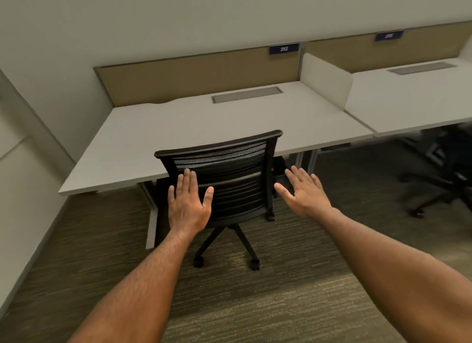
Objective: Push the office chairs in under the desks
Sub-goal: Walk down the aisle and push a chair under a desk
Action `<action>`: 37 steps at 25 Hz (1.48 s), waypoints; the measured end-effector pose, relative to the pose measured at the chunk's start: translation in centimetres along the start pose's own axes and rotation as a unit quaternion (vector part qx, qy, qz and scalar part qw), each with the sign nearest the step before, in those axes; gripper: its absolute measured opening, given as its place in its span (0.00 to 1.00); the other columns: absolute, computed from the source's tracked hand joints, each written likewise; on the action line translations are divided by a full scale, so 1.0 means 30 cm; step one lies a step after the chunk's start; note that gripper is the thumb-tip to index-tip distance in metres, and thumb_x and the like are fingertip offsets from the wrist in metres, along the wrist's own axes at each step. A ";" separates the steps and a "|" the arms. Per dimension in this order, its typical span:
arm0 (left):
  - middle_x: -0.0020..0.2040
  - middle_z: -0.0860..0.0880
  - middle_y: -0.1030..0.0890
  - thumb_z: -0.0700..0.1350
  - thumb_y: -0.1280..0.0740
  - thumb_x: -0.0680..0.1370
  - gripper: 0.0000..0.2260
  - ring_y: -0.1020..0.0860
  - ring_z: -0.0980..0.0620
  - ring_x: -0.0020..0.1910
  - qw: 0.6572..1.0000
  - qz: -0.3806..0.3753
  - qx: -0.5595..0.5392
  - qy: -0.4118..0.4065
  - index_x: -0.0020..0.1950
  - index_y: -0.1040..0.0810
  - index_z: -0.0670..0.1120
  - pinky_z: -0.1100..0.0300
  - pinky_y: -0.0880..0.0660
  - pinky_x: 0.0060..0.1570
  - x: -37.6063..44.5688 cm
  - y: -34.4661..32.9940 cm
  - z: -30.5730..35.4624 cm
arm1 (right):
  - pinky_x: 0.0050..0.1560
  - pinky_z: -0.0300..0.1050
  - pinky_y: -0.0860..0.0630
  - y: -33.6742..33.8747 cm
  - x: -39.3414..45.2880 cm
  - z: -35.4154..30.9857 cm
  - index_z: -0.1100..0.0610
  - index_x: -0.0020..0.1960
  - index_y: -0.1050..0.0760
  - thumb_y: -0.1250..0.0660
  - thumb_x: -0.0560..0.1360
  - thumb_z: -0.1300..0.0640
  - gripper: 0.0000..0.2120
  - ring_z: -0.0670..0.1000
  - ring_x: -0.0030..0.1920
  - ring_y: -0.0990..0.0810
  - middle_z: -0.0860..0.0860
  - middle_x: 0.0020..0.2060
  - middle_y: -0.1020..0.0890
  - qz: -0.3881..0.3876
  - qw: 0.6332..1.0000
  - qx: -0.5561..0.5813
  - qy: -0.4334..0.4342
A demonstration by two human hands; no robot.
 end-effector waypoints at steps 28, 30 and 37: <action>0.83 0.50 0.53 0.65 0.58 0.81 0.35 0.57 0.52 0.81 0.810 -0.177 -0.091 -0.552 0.82 0.50 0.46 0.50 0.61 0.78 -1.603 -0.275 2.299 | 0.78 0.53 0.61 0.511 -2.354 1.410 0.52 0.81 0.51 0.56 0.77 0.28 0.40 0.50 0.80 0.55 0.50 0.81 0.50 0.168 0.837 -0.010 -0.521; 0.83 0.49 0.53 0.65 0.58 0.81 0.35 0.57 0.52 0.81 0.799 -0.188 -0.088 -0.564 0.82 0.50 0.46 0.50 0.61 0.78 -1.722 -0.316 2.451 | 0.78 0.53 0.62 0.533 -2.508 1.530 0.52 0.82 0.51 0.57 0.77 0.28 0.41 0.50 0.80 0.56 0.50 0.81 0.51 0.162 0.822 -0.005 -0.546; 0.83 0.48 0.55 0.65 0.58 0.81 0.35 0.59 0.51 0.81 0.758 -0.216 -0.099 -0.608 0.82 0.52 0.45 0.51 0.64 0.77 -1.983 -0.399 2.822 | 0.77 0.54 0.62 0.583 -2.833 1.798 0.54 0.81 0.51 0.59 0.77 0.29 0.41 0.52 0.80 0.55 0.53 0.81 0.50 0.168 0.793 -0.009 -0.586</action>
Point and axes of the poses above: each hand's wrist, its own x-axis towards the middle knuckle, its own y-axis out of the back of the hand, z = x × y, the point moved 10 cm from there along x, towards the middle knuckle
